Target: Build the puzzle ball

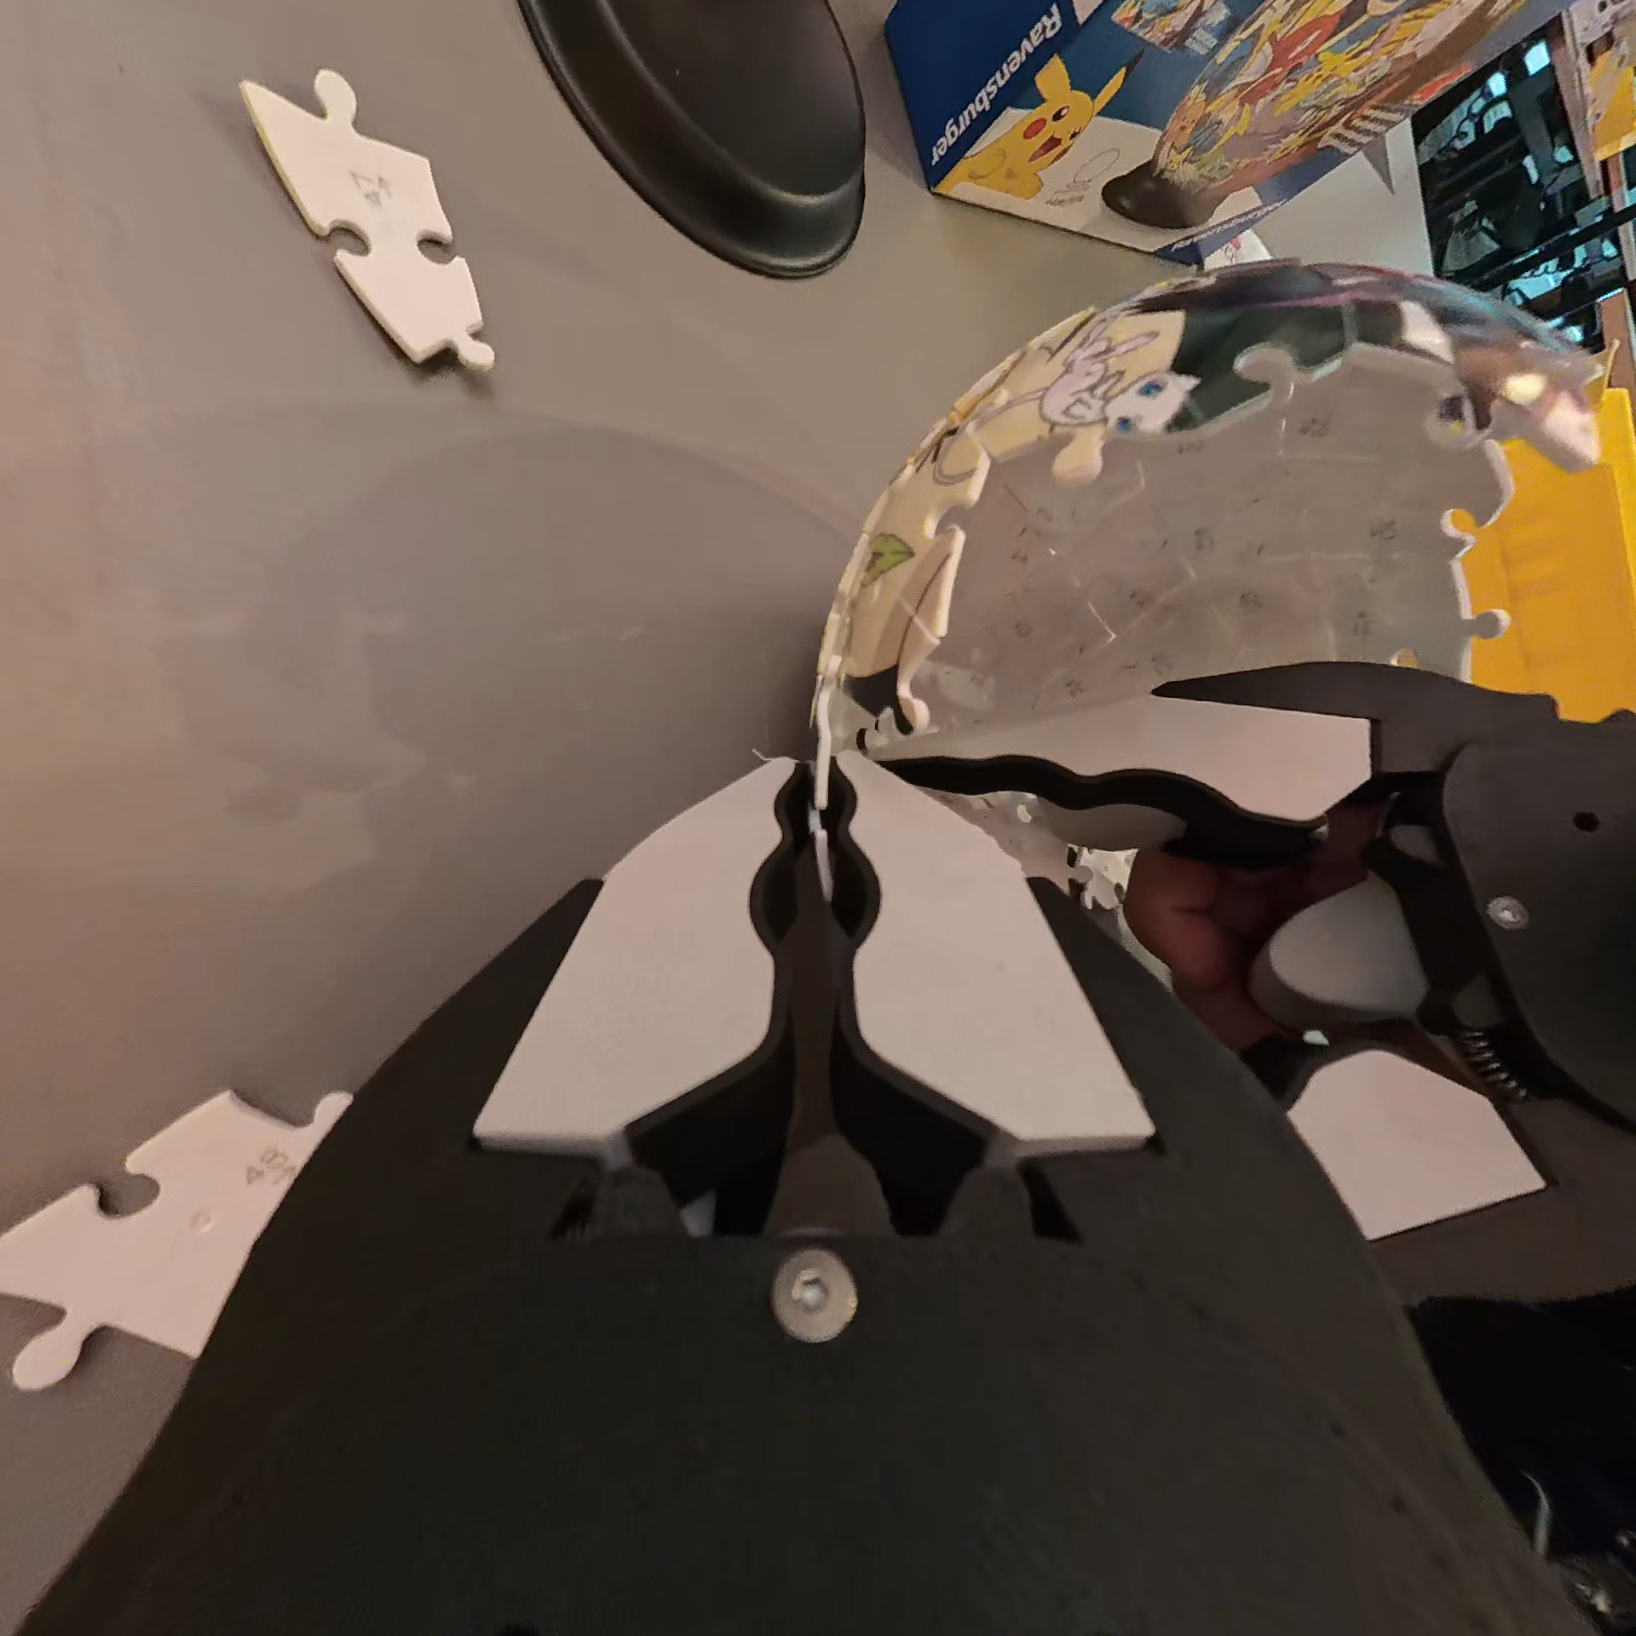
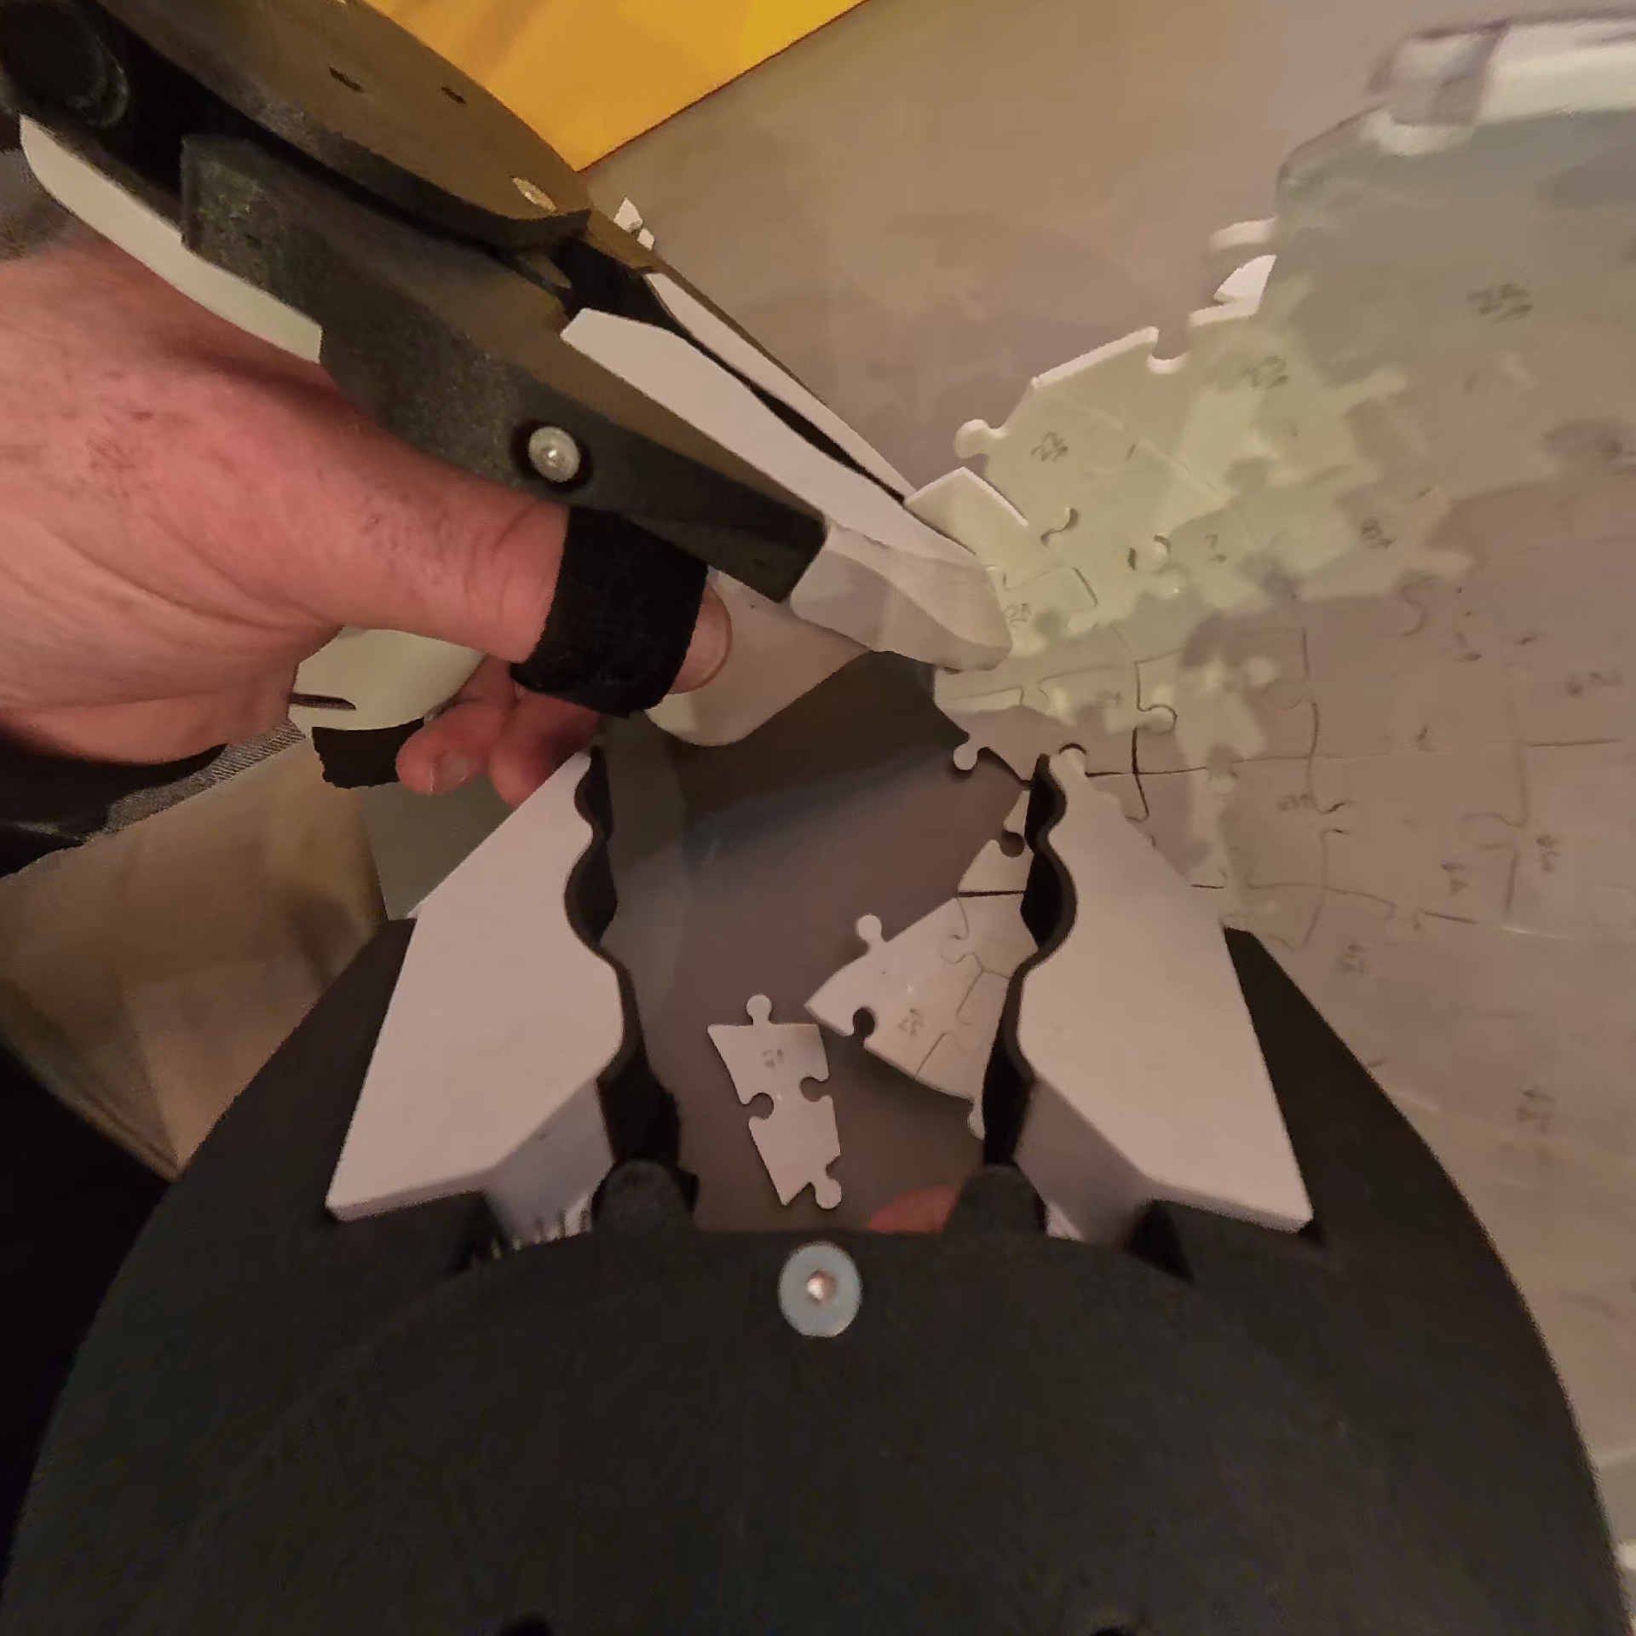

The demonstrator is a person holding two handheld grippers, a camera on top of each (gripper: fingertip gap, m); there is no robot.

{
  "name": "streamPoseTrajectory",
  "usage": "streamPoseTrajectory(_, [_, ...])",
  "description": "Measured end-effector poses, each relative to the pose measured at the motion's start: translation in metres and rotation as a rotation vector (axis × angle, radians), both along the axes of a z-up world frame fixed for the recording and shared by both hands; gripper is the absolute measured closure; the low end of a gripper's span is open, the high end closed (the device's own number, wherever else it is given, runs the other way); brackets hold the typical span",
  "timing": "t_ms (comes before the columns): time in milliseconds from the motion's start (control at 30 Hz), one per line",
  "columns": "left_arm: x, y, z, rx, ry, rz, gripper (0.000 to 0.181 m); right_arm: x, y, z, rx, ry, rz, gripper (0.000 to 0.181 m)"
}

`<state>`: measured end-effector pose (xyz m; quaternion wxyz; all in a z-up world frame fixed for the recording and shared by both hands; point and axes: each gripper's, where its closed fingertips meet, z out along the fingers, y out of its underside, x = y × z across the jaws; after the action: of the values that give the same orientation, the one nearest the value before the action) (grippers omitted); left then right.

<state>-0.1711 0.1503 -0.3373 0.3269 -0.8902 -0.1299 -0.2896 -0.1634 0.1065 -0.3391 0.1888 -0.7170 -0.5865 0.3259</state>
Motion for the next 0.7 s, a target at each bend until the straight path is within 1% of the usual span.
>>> streamPoseTrajectory(133, [-0.0007,0.0007,-0.0005,-0.021,-0.048,0.01,0.179,0.0011,-0.0003,-0.0023,0.039,-0.013,0.026,0.087])
streamPoseTrajectory(267, [-0.0011,0.0009,-0.0007,-0.022,-0.047,0.017,0.179,0.0058,0.0015,0.0034,0.042,-0.017,0.032,0.083])
streamPoseTrajectory(367, [-0.0019,0.0011,-0.0007,-0.024,-0.045,0.019,0.179,0.0057,0.0011,0.0054,0.047,-0.011,0.041,0.086])
streamPoseTrajectory(467, [-0.0021,0.0008,-0.0003,-0.03,-0.041,0.019,0.179,0.0057,0.0028,-0.001,0.056,-0.027,0.039,0.086])
streamPoseTrajectory(700, [-0.0029,0.0004,-0.0009,-0.041,-0.059,0.028,0.179,0.003,0.0061,-0.003,0.084,-0.009,0.022,0.088])
